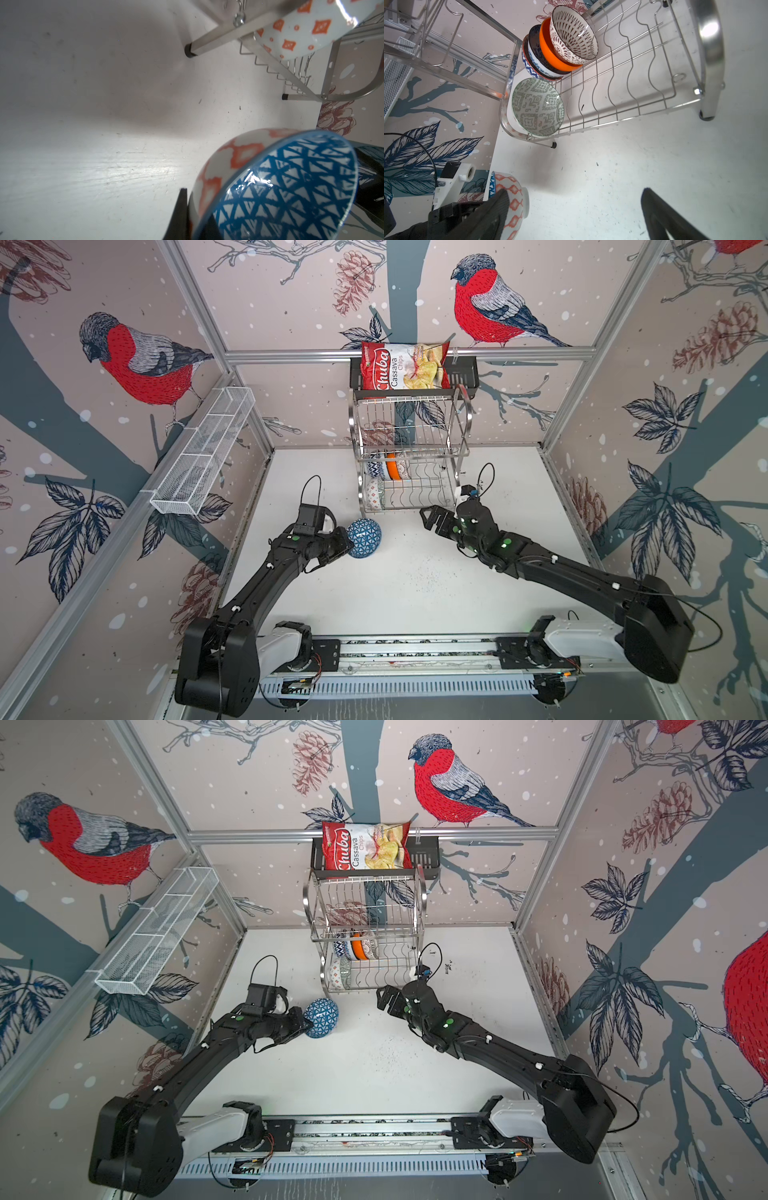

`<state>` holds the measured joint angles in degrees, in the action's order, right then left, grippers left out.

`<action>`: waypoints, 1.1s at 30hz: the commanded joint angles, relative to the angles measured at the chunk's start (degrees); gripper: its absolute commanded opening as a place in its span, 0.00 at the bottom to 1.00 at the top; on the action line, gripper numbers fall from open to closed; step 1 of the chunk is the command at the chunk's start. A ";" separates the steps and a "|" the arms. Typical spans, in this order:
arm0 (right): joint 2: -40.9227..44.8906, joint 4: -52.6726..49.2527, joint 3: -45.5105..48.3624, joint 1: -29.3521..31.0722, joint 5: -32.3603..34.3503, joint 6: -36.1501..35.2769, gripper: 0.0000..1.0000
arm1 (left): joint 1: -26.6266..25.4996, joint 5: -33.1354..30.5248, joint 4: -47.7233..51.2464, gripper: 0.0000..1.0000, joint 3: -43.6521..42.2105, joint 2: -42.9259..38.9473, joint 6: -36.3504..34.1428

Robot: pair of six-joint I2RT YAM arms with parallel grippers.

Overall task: Load the bowls into the dish rack
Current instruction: 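Grip the blue triangle-patterned bowl's rim with the left gripper and drag it toward the robot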

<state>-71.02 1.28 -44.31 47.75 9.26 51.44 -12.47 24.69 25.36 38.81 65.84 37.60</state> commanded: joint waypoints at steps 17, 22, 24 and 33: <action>13.45 -13.56 7.69 6.12 14.37 14.78 1.00 | -21.49 -7.79 -17.72 0.00 9.13 22.77 11.00; 9.57 -15.74 5.34 6.34 13.09 14.16 1.00 | -23.10 -7.81 -17.10 0.02 13.60 28.39 9.99; 7.98 -16.64 4.04 6.59 12.73 13.78 1.00 | -23.68 -7.82 -16.03 0.04 15.02 30.03 9.40; 6.22 -14.47 3.94 6.92 11.83 13.04 1.00 | -25.57 -8.11 -13.75 0.16 17.52 33.13 7.59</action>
<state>-64.64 -14.00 -40.71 54.68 21.23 64.82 -37.67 16.36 11.40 55.48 98.72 46.50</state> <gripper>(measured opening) 0.996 0.153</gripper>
